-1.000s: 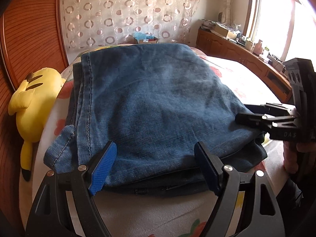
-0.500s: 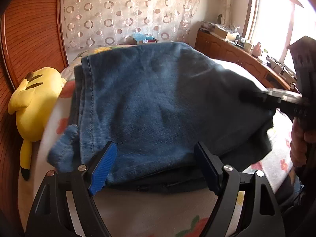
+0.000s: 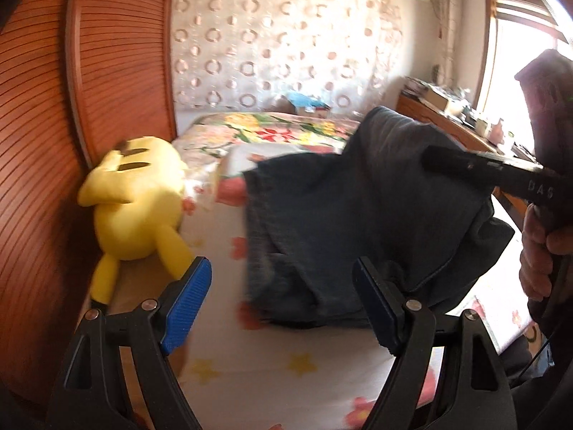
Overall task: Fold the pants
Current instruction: 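Grasp the folded jeans edge with the right tool and lift it, then lift the jeans with the right tool while the left tool grasps the opposite edge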
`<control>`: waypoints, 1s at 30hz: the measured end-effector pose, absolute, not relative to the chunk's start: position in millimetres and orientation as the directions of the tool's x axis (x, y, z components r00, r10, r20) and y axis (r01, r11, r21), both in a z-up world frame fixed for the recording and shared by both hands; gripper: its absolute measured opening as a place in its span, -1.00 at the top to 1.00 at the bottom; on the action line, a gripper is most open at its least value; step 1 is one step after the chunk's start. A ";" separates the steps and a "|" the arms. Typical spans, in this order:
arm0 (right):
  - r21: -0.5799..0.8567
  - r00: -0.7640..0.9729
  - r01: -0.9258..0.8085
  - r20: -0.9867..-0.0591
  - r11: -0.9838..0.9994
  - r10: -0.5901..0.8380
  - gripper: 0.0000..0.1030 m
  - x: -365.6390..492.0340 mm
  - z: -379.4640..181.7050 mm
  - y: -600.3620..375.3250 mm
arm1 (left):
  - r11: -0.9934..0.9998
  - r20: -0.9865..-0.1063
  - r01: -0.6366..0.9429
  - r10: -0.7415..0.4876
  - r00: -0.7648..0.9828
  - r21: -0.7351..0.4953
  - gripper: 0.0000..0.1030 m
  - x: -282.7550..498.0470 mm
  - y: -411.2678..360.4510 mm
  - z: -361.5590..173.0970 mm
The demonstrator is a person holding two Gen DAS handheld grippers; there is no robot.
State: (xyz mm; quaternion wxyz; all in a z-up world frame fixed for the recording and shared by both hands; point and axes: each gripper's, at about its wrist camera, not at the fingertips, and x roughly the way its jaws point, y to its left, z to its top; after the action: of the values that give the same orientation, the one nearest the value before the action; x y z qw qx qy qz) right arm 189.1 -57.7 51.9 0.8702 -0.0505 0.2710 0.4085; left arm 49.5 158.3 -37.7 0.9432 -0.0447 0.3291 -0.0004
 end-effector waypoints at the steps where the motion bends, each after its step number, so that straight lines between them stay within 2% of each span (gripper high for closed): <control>1: 0.136 0.504 -0.750 -0.515 0.647 0.693 0.80 189.5 50.9 -47.8 | 0.995 -0.618 -0.041 -0.021 0.786 -0.086 -0.58 47.0 163.8 -36.9; 6: 0.144 0.414 -0.806 -0.555 0.574 0.721 0.81 203.7 27.4 -0.9 | 0.991 -0.609 -0.099 0.021 0.793 -0.094 -0.58 34.9 190.9 -36.3; 13: 0.200 0.273 -0.833 -0.663 0.517 0.697 0.81 212.6 -32.1 38.3 | 0.984 -0.617 -0.147 0.057 0.785 -0.096 -0.58 27.8 210.0 -41.2; 15: 0.238 0.260 -0.822 -0.651 0.518 0.713 0.70 220.7 -29.9 34.0 | 0.984 -0.618 -0.149 0.056 0.784 -0.099 -0.58 28.5 211.7 -42.0; 17: 0.242 0.270 -0.817 -0.642 0.523 0.718 0.42 221.2 -23.2 25.6 | 0.984 -0.620 -0.148 0.057 0.782 -0.096 -0.58 30.5 210.5 -42.0; 19: 0.217 0.292 -0.821 -0.635 0.528 0.716 0.22 223.2 -13.7 20.5 | 0.985 -0.618 -0.141 0.051 0.784 -0.097 -0.58 32.1 209.4 -41.8; 23: 0.153 0.367 -0.819 -0.601 0.553 0.710 0.08 209.7 3.5 5.3 | 0.989 -0.617 -0.119 0.038 0.786 -0.092 -0.58 40.2 201.5 -38.5; 30: 0.063 0.485 -0.772 -0.584 0.632 0.650 -0.04 205.7 11.1 -11.7 | 0.994 -0.628 -0.071 0.006 0.778 -0.079 -0.58 66.2 184.1 -35.0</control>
State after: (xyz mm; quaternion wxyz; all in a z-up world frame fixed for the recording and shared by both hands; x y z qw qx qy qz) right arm 205.7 -11.7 11.1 0.8554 -0.1046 0.2908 0.4158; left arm 66.2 184.1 -35.0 0.9415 -0.0490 0.3327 0.0204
